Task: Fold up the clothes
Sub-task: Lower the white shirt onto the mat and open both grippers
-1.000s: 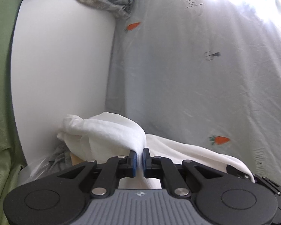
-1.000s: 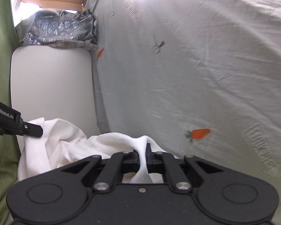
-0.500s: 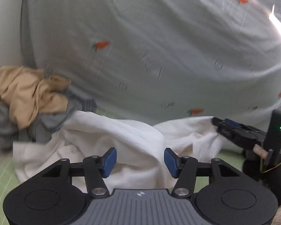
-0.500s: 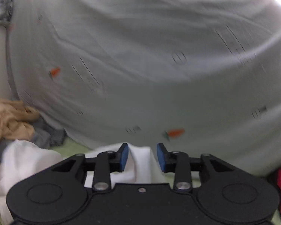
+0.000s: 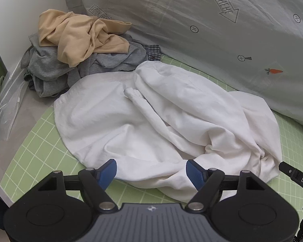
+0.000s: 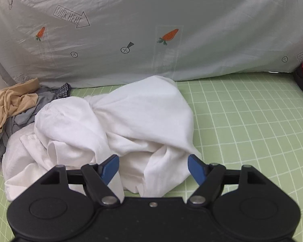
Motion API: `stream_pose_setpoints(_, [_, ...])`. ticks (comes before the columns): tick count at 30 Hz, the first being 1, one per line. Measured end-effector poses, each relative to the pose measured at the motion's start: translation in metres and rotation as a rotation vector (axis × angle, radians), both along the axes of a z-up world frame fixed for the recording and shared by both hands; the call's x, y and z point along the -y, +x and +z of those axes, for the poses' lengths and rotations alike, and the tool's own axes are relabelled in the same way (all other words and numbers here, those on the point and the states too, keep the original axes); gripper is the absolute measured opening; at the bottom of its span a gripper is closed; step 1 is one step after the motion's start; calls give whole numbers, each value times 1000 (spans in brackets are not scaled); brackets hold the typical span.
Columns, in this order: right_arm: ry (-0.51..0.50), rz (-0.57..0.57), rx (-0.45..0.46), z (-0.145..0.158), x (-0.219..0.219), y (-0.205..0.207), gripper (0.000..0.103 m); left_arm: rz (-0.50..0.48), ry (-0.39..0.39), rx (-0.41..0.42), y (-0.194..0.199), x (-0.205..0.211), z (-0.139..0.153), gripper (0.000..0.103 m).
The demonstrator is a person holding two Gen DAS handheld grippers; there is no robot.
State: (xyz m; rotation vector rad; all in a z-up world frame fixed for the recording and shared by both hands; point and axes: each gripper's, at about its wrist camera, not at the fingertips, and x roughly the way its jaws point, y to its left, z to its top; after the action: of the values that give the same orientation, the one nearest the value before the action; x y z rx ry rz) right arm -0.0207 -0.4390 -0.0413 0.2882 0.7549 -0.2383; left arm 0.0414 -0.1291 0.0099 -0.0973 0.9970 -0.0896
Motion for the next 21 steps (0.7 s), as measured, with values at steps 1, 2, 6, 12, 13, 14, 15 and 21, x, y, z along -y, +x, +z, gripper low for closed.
stream_pose_setpoints(1, [2,-9,-5,-2,-4,-1,79,-3,0,-1,2,-5,-3,80])
stream_pose_setpoints(2, [5,-18,-8,-4,-9,-2,80,-3,4,-4,6,-10,-8,82])
stream_pose_setpoints(6, [2,-21,-11,-4,-30,7,86,-8,15,-54,26,-26,-25,82])
stream_pose_setpoints(12, [-99,91,-16,-2,-70,51,93,-35,12,-97,46,-48,-41,82])
stream_pose_setpoints(13, [-128,128,-18,-4,-77,64,95,-32,12,-102,47,-51,-43,82])
stream_pose_setpoints(14, [-153,160,-30,-9,-83,77,95,-27,12,-109,49,-54,-45,82])
stream_pose_setpoints(15, [-173,186,-45,-14,-88,90,95,-22,12,-114,50,-56,-47,82])
stream_pose_setpoints(21, [-78,205,-64,-29,-68,105,16,15,28,-87,42,-59,-39,82])
